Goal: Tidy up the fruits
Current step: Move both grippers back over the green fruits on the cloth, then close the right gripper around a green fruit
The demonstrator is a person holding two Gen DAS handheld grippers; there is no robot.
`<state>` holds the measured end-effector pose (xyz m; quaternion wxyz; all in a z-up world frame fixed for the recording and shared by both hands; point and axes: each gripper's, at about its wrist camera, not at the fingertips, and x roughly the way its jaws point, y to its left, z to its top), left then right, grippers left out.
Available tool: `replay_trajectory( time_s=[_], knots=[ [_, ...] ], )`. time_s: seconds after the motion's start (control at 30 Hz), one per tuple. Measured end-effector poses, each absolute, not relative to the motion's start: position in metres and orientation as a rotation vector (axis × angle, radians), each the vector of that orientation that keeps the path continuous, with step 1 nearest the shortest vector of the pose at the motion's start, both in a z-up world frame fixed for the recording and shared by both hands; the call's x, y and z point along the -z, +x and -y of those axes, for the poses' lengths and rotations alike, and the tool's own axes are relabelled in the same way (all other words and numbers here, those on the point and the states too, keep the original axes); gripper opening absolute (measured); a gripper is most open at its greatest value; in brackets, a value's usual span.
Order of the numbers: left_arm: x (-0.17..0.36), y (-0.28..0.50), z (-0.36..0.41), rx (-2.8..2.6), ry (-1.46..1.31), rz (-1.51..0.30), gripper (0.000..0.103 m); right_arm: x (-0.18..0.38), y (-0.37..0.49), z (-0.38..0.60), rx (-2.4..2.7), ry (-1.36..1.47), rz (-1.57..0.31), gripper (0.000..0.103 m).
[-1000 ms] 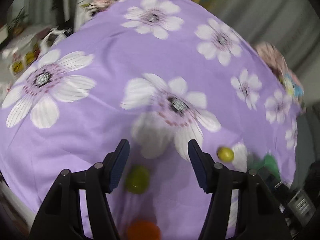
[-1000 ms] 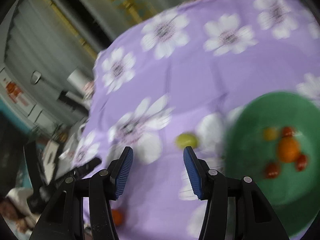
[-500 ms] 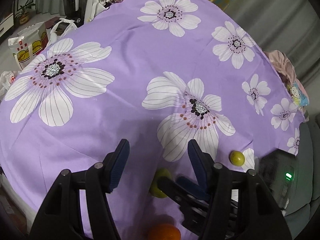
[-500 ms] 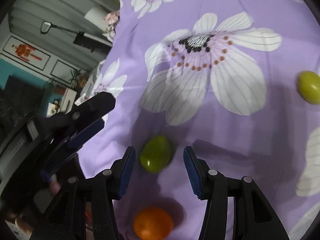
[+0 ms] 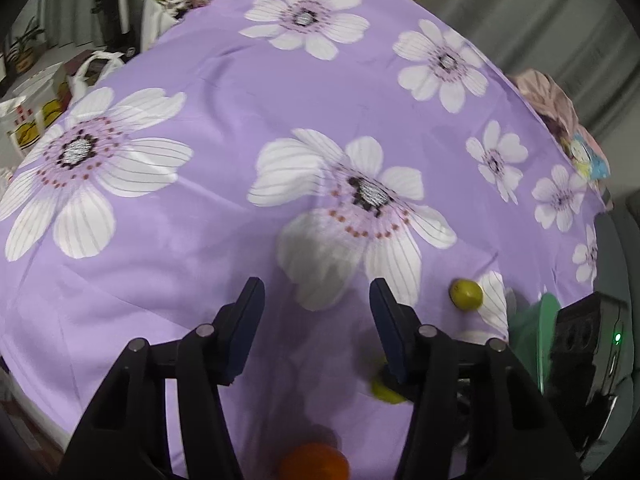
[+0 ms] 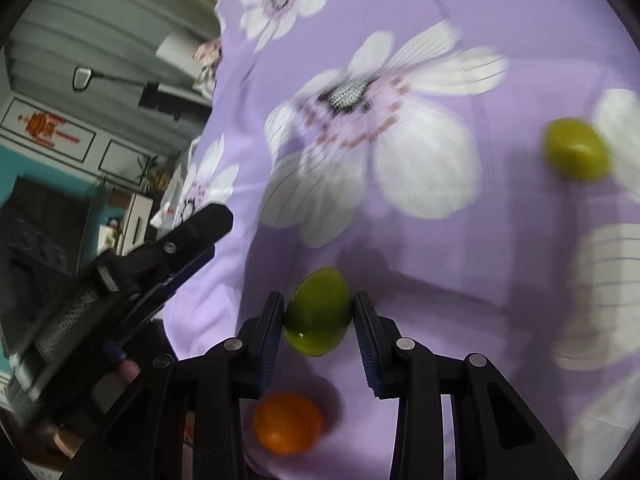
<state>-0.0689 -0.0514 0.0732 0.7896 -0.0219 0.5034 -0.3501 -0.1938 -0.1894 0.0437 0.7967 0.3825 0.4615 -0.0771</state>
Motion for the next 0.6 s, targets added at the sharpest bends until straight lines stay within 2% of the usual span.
replay_trajectory(
  time_s=[0.2,0.6],
  knots=[
    [-0.059,-0.082,0.075,0.791,0.050,-1.118,0.050,-0.032,-0.207,0.216,0.329,0.791,-1.100,0.037],
    [-0.049,-0.103,0.098,0.899,0.130,-1.154,0.048,-0.043,-0.219,0.226,0.346,0.821,-1.042,0.038]
  ],
)
